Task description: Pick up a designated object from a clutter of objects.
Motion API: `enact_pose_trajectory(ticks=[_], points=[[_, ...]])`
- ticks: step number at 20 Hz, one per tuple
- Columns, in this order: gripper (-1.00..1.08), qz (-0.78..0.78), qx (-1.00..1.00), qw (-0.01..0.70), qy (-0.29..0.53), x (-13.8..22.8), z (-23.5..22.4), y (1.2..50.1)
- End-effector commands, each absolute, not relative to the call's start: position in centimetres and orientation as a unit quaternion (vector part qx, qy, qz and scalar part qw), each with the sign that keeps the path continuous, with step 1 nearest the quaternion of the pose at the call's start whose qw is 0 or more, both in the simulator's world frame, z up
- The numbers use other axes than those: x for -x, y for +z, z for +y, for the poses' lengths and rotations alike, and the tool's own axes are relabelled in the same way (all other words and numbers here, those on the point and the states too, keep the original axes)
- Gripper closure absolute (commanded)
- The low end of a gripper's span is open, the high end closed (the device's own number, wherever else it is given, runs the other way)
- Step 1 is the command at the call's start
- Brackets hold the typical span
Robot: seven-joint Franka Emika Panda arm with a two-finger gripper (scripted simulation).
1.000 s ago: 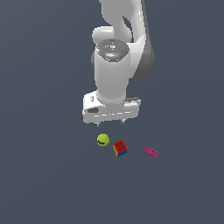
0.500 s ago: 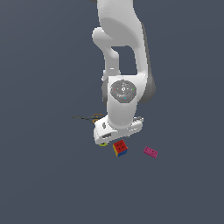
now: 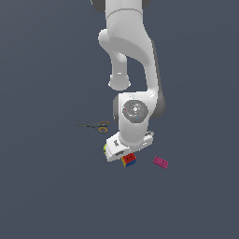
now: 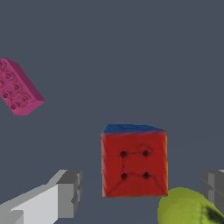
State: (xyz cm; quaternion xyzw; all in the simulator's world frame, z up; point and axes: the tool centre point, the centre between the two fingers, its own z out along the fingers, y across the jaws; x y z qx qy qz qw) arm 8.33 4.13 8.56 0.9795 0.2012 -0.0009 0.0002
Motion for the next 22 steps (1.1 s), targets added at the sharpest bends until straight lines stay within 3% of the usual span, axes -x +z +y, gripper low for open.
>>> enact_pose_trajectory(ticks=[1,19,20,22], points=[[-0.92,0.204,-0.979,0.000,0.000,-8.4,4.2,8.3],[-0.92,0.203,-0.979,0.000,0.000,-8.4,4.2,3.3],[1.08,0.203,-0.979,0.000,0.000,-8.4,4.2,3.3],[1.08,0.203,-0.979,0.000,0.000,-8.4,4.2,3.3]])
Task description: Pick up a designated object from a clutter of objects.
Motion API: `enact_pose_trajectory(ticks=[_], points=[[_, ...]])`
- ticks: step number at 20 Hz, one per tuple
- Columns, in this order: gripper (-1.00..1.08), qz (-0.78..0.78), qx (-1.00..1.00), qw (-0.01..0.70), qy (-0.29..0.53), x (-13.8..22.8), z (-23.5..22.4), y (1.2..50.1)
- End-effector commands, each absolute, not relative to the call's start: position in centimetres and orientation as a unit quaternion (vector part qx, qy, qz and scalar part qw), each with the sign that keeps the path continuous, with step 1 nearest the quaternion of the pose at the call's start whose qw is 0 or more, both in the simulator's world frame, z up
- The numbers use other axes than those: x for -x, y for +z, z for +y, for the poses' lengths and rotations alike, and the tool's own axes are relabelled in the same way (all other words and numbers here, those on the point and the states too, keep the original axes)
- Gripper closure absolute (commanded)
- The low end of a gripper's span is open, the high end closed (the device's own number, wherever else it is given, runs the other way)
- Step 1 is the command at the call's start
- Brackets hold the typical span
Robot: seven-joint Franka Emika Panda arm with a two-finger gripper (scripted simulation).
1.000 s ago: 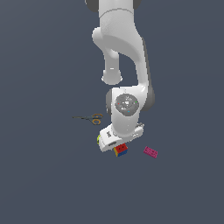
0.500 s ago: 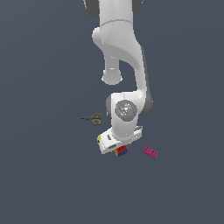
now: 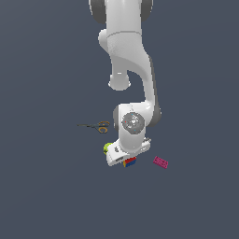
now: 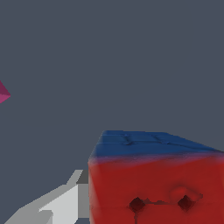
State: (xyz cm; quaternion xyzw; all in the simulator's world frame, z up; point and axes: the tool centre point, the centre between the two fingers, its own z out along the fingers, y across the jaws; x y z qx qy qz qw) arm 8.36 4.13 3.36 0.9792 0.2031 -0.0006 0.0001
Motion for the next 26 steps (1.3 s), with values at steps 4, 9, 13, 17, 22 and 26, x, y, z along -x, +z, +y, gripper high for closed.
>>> enact_pose_trajectory(ticks=[4,9,13,17,22,26], points=[[1.08,0.203,-0.979,0.000,0.000,-8.4,4.2,3.3],[1.08,0.203,-0.979,0.000,0.000,-8.4,4.1,3.4],[1.08,0.203,-0.979,0.000,0.000,-8.1,3.8,3.8],[1.08,0.203,-0.979,0.000,0.000,-7.5,3.2,4.9],[1.08,0.203,-0.979,0.000,0.000,-6.3,1.9,7.0],[1.08,0.203,-0.979,0.000,0.000,-4.9,0.4,9.5]])
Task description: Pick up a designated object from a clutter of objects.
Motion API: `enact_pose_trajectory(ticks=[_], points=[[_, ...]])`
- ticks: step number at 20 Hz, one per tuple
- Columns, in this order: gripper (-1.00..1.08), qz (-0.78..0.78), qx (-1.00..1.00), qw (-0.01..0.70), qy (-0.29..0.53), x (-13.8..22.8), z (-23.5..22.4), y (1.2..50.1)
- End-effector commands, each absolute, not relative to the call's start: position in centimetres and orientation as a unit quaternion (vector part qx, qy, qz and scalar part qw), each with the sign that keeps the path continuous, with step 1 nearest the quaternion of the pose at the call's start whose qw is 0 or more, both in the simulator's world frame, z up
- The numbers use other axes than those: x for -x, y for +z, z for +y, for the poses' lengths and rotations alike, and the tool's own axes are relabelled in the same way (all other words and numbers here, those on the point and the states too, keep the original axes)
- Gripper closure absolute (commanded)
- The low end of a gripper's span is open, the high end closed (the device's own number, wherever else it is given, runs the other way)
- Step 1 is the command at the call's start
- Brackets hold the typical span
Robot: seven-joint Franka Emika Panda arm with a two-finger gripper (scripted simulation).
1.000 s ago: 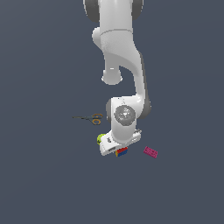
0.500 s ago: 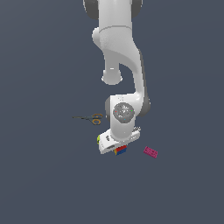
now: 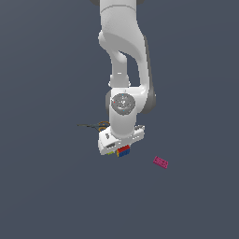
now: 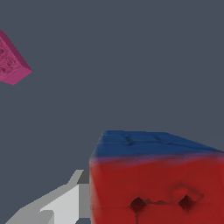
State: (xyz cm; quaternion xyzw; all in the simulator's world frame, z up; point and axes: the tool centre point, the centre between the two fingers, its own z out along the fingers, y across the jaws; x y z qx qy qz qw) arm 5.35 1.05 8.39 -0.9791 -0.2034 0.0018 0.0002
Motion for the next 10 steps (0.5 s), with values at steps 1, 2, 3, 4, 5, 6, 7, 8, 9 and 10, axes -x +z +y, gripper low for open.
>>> enact_pose_trajectory(ticks=[1,2,3,4,5,6,7,8,9,10], points=[[1.08,-0.203,0.979,0.000,0.000,-4.5,0.0,10.2],[1.08,-0.203,0.979,0.000,0.000,-4.1,-0.4,10.9],[1.08,-0.203,0.979,0.000,0.000,-3.6,-0.9,11.7],[1.08,-0.203,0.979,0.000,0.000,-3.2,-1.4,12.5],[1.08,-0.203,0.979,0.000,0.000,-2.8,-1.8,13.3],[1.08,-0.203,0.979,0.000,0.000,-2.3,-2.3,14.0],[1.08,-0.203,0.979,0.000,0.000,-1.9,-2.8,14.8],[1.08,-0.203,0.979,0.000,0.000,-1.4,-3.2,15.6],[1.08,-0.203,0.979,0.000,0.000,-1.0,-3.7,16.5],[1.08,-0.203,0.979,0.000,0.000,-0.5,-4.2,17.3]])
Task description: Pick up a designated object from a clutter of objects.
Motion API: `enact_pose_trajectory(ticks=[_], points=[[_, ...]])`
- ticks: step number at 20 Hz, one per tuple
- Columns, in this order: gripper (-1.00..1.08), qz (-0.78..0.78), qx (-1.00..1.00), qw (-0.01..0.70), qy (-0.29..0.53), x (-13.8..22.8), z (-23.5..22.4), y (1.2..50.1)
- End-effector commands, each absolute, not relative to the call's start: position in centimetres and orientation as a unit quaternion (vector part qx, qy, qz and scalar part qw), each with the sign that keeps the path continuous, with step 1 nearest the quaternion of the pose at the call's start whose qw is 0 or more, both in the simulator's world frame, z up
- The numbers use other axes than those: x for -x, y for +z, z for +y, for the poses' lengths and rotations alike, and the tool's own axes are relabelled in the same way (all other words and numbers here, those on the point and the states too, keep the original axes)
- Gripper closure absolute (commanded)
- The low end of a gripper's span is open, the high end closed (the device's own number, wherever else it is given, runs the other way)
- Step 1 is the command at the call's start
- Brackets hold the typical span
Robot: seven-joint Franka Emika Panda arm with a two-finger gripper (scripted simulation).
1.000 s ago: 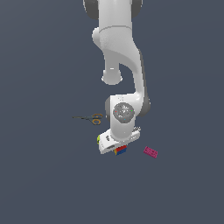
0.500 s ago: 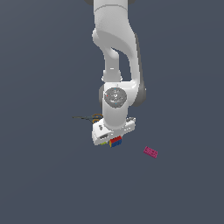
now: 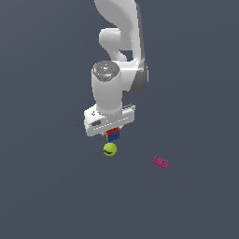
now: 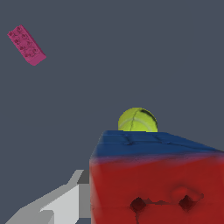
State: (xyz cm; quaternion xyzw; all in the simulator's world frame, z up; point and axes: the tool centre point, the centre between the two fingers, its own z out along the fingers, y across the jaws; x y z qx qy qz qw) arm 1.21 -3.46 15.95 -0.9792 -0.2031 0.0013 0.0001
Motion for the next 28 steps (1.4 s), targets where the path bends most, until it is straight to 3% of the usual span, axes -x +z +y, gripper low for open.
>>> enact_pose_trajectory(ticks=[1,19,28], points=[[1.08,-0.203,0.979,0.000,0.000,-0.1,-4.7,18.1],[1.08,-0.204,0.979,0.002,-0.001,8.4,-14.2,34.2],[1.08,-0.203,0.979,0.001,0.000,11.0,-17.5,39.8]])
